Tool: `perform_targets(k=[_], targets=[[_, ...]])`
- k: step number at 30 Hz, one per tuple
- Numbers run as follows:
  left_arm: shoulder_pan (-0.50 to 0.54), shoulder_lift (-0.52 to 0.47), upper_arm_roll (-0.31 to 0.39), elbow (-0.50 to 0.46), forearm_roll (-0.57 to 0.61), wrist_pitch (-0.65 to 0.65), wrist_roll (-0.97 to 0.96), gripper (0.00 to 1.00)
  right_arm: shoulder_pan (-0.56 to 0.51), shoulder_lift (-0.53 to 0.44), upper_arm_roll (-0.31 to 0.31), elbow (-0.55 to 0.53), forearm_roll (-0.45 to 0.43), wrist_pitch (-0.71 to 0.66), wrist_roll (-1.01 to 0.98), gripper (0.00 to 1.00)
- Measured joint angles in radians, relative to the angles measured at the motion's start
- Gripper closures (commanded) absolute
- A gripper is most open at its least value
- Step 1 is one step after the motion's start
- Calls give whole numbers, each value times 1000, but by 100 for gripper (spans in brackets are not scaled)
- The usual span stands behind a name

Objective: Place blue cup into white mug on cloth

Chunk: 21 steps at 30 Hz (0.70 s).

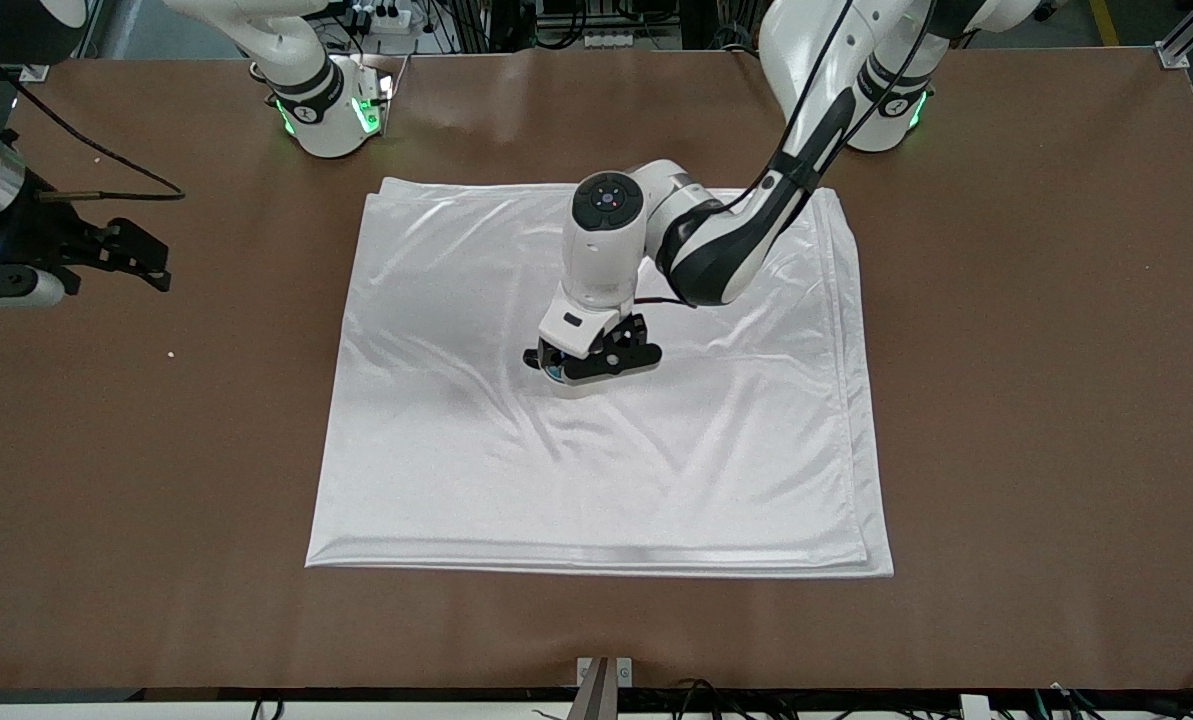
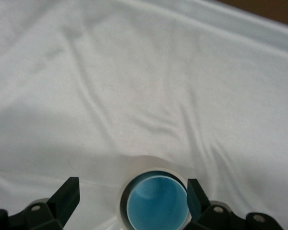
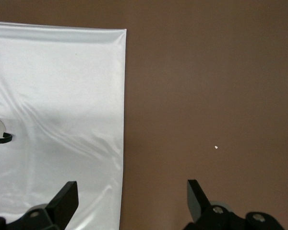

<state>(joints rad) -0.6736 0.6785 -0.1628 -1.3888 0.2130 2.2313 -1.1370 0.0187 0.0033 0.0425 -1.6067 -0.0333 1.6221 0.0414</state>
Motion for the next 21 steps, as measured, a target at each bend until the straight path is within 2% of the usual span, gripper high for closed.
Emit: perform_targets(k=[8,14,21], targets=[[28,-111,60,10,6,-135,126,0,-28,6,0,15,11,1,55,0],[119,-207,66,12,6,-239,285,0,-31,6,0,33,11,-6,88,0],[213,-272,65,11,-9,-301,429,0,-45,6,-1,58,9,-51,92,0]])
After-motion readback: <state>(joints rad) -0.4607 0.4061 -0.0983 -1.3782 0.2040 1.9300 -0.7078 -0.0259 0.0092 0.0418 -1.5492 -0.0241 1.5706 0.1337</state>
